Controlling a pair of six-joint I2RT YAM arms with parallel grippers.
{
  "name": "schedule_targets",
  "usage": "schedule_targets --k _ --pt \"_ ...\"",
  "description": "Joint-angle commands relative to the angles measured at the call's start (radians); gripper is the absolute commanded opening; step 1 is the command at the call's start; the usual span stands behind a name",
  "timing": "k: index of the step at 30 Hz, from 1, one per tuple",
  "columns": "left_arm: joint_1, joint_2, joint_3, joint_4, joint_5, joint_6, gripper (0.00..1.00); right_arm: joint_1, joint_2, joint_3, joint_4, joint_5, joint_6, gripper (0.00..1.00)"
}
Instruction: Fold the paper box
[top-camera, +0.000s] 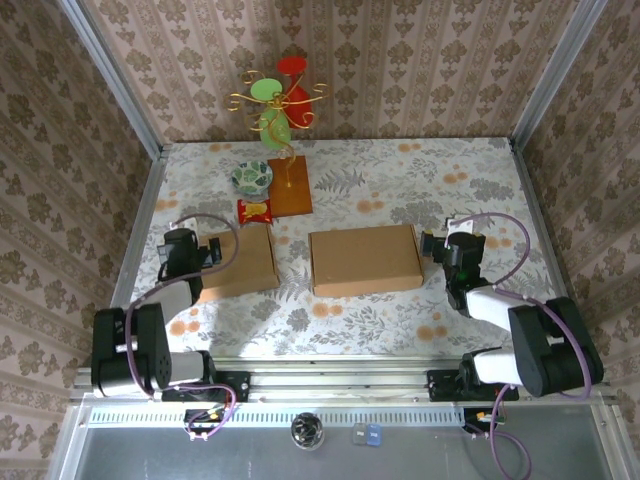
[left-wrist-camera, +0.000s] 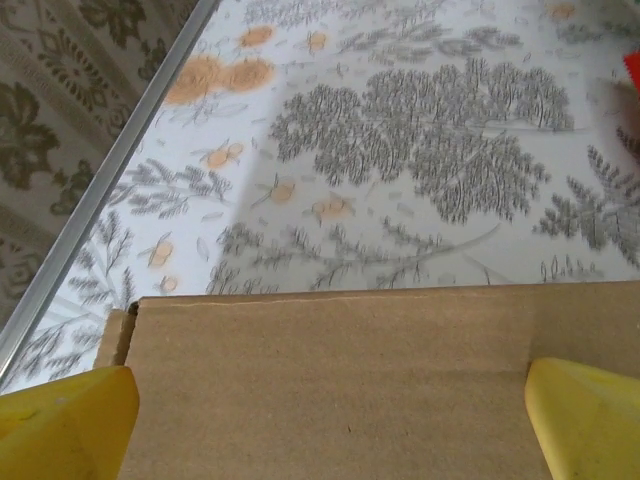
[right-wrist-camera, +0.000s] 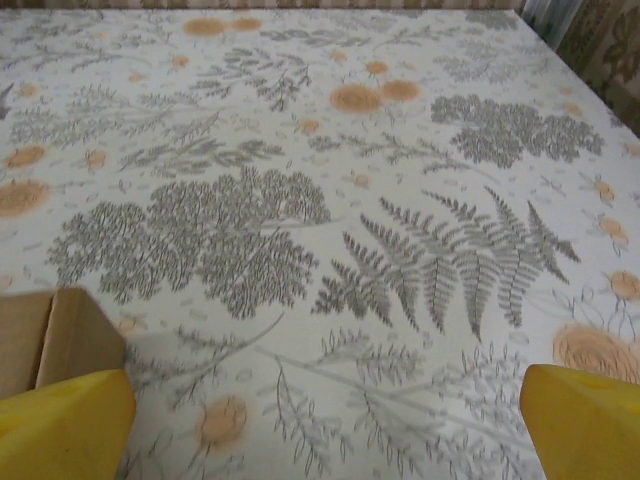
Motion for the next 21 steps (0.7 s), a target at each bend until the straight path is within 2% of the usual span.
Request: schedule_targets --k 1,6,11,14,21 --pt "0.027 0.048 0.039 0.143 0.068 0.02 1.0 -0.01 0.042 0.007 0.184 -0.034 -0.05 1.0" --pt "0.089 0.082 0.086 0.091 0.166 -0.015 1.0 -0.022 0.093 -0.034 0.294 -0.037 -0.045 1.0" --pt "0.095 0.063 0.061 0.12 0.218 0.0 1.0 -0.023 0.231 -0.116 0.596 -0.029 -0.049 1.0" --pt "0.096 0.055 0.048 0.135 0.248 0.006 1.0 -0.024 0.193 -0.093 0.497 -0.027 -0.036 1.0" --pt "0.098 0.084 0.089 0.089 0.277 0.017 1.0 -0.025 0.193 -0.048 0.413 0.005 -0.025 1.0"
